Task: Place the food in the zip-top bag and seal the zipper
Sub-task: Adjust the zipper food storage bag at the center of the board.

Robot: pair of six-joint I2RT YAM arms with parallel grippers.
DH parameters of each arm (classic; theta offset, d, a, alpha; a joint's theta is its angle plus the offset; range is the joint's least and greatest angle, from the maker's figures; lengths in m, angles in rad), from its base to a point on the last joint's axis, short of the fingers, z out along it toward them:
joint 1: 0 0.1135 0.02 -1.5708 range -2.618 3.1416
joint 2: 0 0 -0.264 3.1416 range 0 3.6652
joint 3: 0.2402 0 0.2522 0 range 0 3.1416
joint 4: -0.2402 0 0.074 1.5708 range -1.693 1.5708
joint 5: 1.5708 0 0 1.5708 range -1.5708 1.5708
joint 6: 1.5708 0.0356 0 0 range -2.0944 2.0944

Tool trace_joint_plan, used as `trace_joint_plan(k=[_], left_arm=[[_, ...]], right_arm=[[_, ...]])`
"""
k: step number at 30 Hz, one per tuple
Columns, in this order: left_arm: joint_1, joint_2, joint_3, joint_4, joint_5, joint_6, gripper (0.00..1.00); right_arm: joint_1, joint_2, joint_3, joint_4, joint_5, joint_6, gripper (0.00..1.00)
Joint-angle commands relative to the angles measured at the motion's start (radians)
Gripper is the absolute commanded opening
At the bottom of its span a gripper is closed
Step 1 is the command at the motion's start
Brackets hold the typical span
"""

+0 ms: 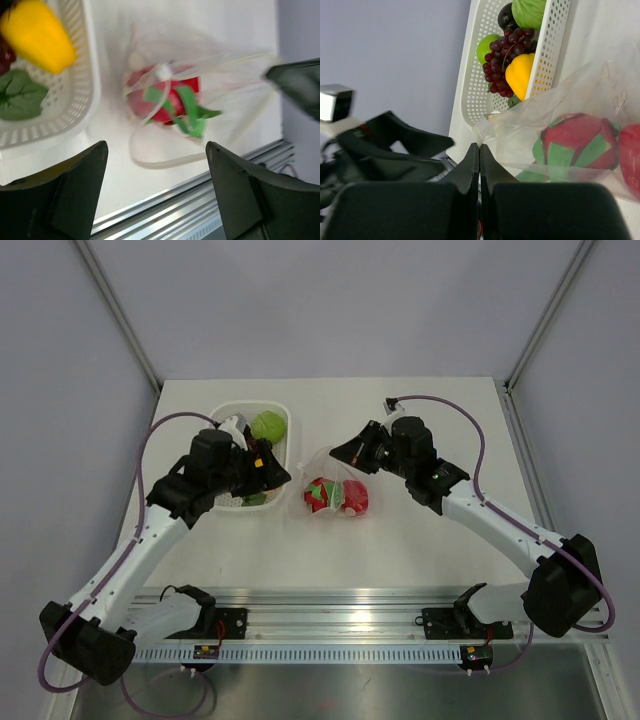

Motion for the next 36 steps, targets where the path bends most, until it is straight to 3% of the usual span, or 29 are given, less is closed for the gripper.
trace_joint_plan(k=[1, 5, 9, 15, 19, 23, 24, 31, 36], left_arm=[[-0.007, 0.028, -0.13, 0.04, -0.036, 0.062, 0.83], [-0.022, 0.074, -0.175, 0.077, -0.046, 0.052, 0.71], [-0.042, 0.103, -0.211, 0.123, -0.034, 0.016, 0.68], [-0.052, 0.157, -0.247, 0.192, -0.019, -0.02, 0.56], [-0.059, 0.2, -0.265, 0.267, 0.023, -0.054, 0.41], [-0.062, 0.231, -0.209, 0.243, 0.012, -0.057, 0.04], [-0.064, 0.229, -0.189, 0.229, -0.005, -0.053, 0.0], [-0.062, 0.176, 0.15, 0.068, 0.055, -0.03, 0.0], [-0.072, 0.142, 0.218, 0.114, 0.133, -0.071, 0.0]], right_arm=[[-0.009, -0.005, 0.04, 0.034, -0.017, 0.003, 0.0], [-0.009, 0.006, 0.052, 0.027, -0.027, 0.003, 0.0], [-0.009, 0.008, 0.055, 0.026, -0.026, 0.003, 0.0], [-0.009, 0.011, 0.058, 0.026, -0.032, 0.003, 0.0], [-0.009, 0.009, 0.06, 0.023, -0.033, 0.002, 0.0], [-0.009, -0.003, 0.058, 0.001, -0.024, -0.01, 0.0], [-0.009, -0.014, 0.06, -0.038, -0.014, -0.024, 0.0], [-0.012, -0.043, 0.227, -0.293, 0.098, -0.144, 0.0], [-0.008, -0.12, 0.25, -0.319, 0.121, -0.173, 0.0]])
